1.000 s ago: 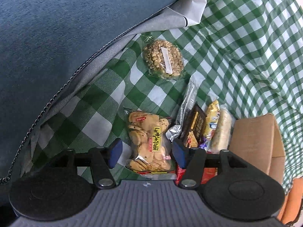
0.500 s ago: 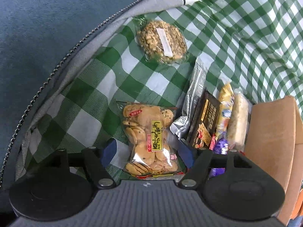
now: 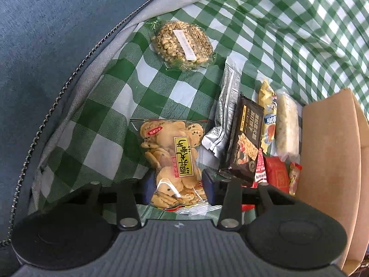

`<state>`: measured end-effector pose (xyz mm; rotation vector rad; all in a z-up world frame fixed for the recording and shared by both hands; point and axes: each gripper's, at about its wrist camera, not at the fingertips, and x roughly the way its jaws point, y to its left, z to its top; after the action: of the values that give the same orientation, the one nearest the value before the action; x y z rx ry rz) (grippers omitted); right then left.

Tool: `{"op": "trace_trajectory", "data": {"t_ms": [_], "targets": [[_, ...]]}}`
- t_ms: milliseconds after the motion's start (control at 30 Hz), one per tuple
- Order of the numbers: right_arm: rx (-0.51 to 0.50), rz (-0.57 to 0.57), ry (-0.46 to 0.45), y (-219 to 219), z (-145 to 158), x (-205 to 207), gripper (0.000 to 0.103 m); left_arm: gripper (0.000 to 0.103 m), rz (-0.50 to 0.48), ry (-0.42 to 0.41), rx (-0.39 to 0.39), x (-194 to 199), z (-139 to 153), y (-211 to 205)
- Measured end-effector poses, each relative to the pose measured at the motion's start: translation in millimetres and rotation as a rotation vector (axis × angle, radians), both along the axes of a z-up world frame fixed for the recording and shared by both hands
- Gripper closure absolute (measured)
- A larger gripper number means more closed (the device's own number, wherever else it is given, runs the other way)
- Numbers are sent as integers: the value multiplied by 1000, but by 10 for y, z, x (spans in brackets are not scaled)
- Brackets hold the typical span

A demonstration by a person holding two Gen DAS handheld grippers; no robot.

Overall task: Organize snacks
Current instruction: 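Grasp the purple candy bar with the right tool while the left tool grasps the cookie bag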

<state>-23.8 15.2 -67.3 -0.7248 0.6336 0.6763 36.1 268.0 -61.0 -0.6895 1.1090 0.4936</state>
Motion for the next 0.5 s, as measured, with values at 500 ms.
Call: {"op": "trace_trajectory", "data": {"t_ms": [500], "targets": [[248,-120,272,-138,50,275,61,52,-319,77,65,-59,40,-448]]}}
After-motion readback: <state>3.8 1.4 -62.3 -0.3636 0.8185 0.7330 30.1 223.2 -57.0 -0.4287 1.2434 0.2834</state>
